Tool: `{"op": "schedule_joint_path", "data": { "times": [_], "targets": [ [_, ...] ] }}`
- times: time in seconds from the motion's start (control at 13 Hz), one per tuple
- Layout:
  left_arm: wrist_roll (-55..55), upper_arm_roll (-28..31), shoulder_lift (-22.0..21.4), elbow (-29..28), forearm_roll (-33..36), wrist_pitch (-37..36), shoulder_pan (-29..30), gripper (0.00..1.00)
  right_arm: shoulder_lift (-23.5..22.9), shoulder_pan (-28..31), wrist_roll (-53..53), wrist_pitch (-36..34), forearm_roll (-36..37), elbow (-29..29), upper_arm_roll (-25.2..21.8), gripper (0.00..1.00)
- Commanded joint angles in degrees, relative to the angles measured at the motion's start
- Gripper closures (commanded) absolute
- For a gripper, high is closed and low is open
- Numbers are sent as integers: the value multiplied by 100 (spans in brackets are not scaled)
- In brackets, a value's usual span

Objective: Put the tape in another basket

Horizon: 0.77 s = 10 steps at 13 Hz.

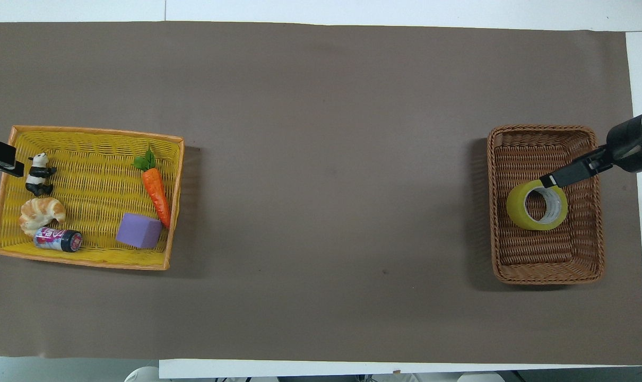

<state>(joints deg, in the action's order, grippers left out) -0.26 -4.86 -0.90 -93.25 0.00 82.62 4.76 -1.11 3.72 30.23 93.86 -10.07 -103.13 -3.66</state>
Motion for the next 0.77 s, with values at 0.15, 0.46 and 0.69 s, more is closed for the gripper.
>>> {"op": "schedule_joint_path", "data": {
  "times": [0.15, 0.46, 0.69],
  "targets": [
    [8, 20, -68, -62, 114, -62, -28, 0, 41, -117, -1114, -516, 795, 923, 6, 0],
    [8, 20, -68, -62, 114, -62, -28, 0, -64, -440, -2282, -1001, 1244, 1285, -116, 0],
    [17, 20, -77, -62, 114, -62, -28, 0, 14, -891, -2416, -1063, 911, 1278, -627, 0]
  ]
}}
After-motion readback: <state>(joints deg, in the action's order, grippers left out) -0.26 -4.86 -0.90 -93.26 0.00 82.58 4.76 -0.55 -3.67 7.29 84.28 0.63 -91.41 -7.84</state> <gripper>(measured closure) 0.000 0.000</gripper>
